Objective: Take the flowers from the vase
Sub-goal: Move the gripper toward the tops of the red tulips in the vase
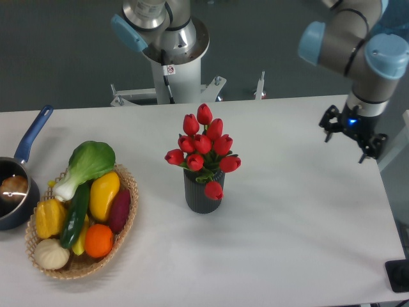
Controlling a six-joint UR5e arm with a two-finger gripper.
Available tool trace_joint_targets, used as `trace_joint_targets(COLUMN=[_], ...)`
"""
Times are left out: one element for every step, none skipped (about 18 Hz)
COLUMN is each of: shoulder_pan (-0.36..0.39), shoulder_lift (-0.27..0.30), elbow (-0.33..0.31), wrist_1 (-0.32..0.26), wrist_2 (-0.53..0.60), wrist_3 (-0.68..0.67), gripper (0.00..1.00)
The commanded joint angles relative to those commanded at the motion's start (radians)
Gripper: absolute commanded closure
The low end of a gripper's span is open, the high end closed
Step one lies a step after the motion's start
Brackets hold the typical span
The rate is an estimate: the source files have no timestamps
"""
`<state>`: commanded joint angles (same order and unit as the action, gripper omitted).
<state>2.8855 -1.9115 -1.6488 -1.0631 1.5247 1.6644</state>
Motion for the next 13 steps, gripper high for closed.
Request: trace_joint_targets(shoulder_pan=[-0.005, -0.005, -0.006, -0.006, -0.003, -0.002, 0.0, 0.008, 0.018, 0.024, 0.028, 0.025, 0.023], shoulder_lift=[0.009, 0.012, 0.012, 0.011, 0.009, 0.006, 0.005, 0.006, 0.006, 0.017, 0.05, 0.084, 0.122], elbow=[-0.018, -0.026, -0.028, -0.026, -0.026, -0.026, -0.028, -0.04, -0.054, -0.086, -0.103, -0.112, -0.121], wrist_1=[0.002, 0.002, 0.002, 0.002, 0.002, 0.002, 0.002, 0.003, 0.008, 0.012, 0.017, 0.014, 0.008], wrist_2=[0.006, 0.006, 0.009, 0.009, 0.009, 0.011, 0.014, 0.003, -0.012, -0.035, -0.05, -0.054, -0.055], wrist_3=[-0.002, -0.002, -0.002, -0.002, -0.002, -0.006, -0.006, -0.006, -0.006, -0.02, -0.037, -0.032, -0.032], gripper=[0.0, 0.0, 0.0, 0.0, 0.0, 0.0, 0.0, 0.0, 0.0, 0.0, 0.0, 0.0, 0.0])
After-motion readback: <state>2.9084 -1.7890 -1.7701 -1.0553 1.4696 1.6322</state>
